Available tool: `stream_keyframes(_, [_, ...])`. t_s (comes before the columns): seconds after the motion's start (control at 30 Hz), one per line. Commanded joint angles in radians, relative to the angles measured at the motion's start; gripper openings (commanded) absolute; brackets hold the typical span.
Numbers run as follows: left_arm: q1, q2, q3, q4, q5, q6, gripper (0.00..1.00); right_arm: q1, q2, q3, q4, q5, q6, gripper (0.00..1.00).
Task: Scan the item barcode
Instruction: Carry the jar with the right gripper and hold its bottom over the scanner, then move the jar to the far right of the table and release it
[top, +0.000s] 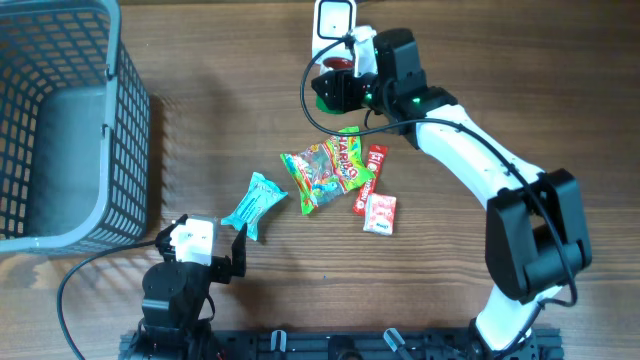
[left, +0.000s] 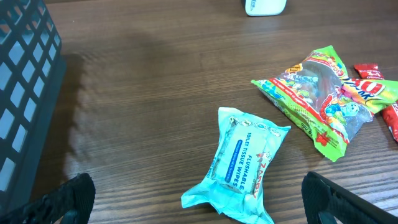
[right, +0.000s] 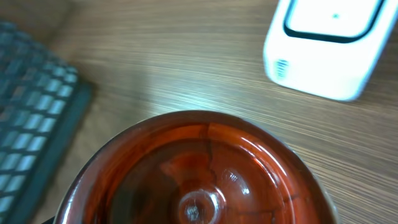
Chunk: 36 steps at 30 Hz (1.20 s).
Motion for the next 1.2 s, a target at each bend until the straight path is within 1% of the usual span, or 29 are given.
stream_keyframes(0.0, [-0.006, 0.000, -0.007, 0.002, -0.003, 0.015, 1.00, -0.003, 0.003, 0.042, -0.015, 0.108, -0.021, 0.63])
stream_keyframes(0.17, [-0.006, 0.000, -0.007, 0.002, -0.003, 0.015, 1.00, -0.003, 0.003, 0.124, -0.100, 0.213, -0.024, 0.62])
stream_keyframes(0.3, [-0.006, 0.000, -0.007, 0.002, -0.003, 0.015, 1.00, -0.003, 0.015, 0.172, -0.094, 0.298, -0.035, 0.62])
stream_keyframes(0.37, [-0.006, 0.000, -0.007, 0.002, -0.003, 0.015, 1.00, -0.006, 0.049, 0.216, -0.091, 0.315, -0.050, 0.62])
stream_keyframes(0.43, [-0.006, 0.000, -0.007, 0.002, -0.003, 0.015, 1.00, -0.011, 0.116, 0.307, -0.133, 0.315, -0.050, 0.62])
stream_keyframes(0.5, [-0.006, 0.000, -0.007, 0.002, -0.003, 0.015, 1.00, -0.012, 0.202, 0.438, -0.194, 0.315, -0.050, 0.60])
stream_keyframes(0.6, [-0.006, 0.000, -0.007, 0.002, -0.003, 0.015, 1.00, -0.015, 0.303, 0.609, -0.274, 0.315, -0.050, 0.60])
stream_keyframes(0.77, [-0.006, 0.000, -0.007, 0.002, -0.003, 0.015, 1.00, -0.035, 0.407, 0.768, -0.284, 0.315, -0.043, 0.61])
stream_keyframes(0.9, [-0.006, 0.000, -0.007, 0.002, -0.003, 0.015, 1.00, -0.042, 0.442, 0.784, -0.229, 0.312, 0.008, 0.59])
stream_keyframes(1.17, [-0.006, 0.000, -0.007, 0.002, -0.003, 0.015, 1.00, -0.042, 0.528, 0.784, -0.167, 0.200, 0.068, 0.59])
